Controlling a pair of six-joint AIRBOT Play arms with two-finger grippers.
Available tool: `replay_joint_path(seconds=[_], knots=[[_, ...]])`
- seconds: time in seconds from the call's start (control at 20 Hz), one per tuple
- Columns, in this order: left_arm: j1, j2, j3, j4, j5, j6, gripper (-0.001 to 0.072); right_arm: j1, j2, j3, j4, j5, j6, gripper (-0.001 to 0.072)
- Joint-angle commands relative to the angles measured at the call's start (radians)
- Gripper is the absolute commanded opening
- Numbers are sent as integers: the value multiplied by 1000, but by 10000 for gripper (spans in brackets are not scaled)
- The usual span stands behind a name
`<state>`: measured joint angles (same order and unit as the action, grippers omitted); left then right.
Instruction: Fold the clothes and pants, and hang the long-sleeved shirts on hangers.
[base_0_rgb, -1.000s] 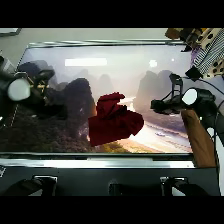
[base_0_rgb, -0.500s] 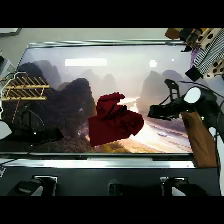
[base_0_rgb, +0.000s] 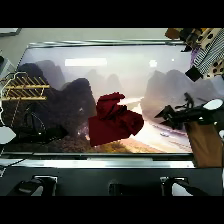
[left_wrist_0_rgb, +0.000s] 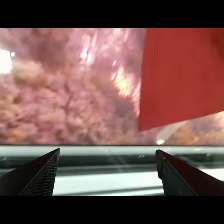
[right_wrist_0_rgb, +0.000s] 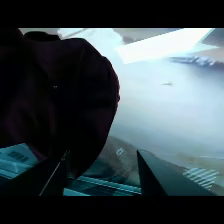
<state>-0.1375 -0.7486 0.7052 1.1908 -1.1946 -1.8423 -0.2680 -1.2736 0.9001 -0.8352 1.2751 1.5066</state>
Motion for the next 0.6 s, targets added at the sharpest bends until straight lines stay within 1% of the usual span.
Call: replay_joint_path(seconds=[0.0, 0.05, 0.15, 0.35, 0.4, 0.5, 0.55], knots=[[1, -8, -3, -30, 43, 3, 694, 51, -42, -69, 85, -124, -29, 485], [1, -8, -3, -21, 43, 3, 681, 75, -54, -69, 90, -161, -29, 485], [1, -8, -3, -13, 43, 2, 678, 122, -91, -69, 92, -211, -26, 485], [1, -8, -3, -13, 43, 2, 679, 199, -166, -69, 92, -249, -26, 485], [1, -8, -3, -16, 42, -8, 678, 212, -177, -69, 92, -260, -26, 484], [1, -8, -3, -23, 33, -78, 681, 225, -182, -69, 92, -291, -26, 476], [1, -9, -3, -23, 34, -97, 681, 225, -182, -69, 100, -306, -25, 475]])
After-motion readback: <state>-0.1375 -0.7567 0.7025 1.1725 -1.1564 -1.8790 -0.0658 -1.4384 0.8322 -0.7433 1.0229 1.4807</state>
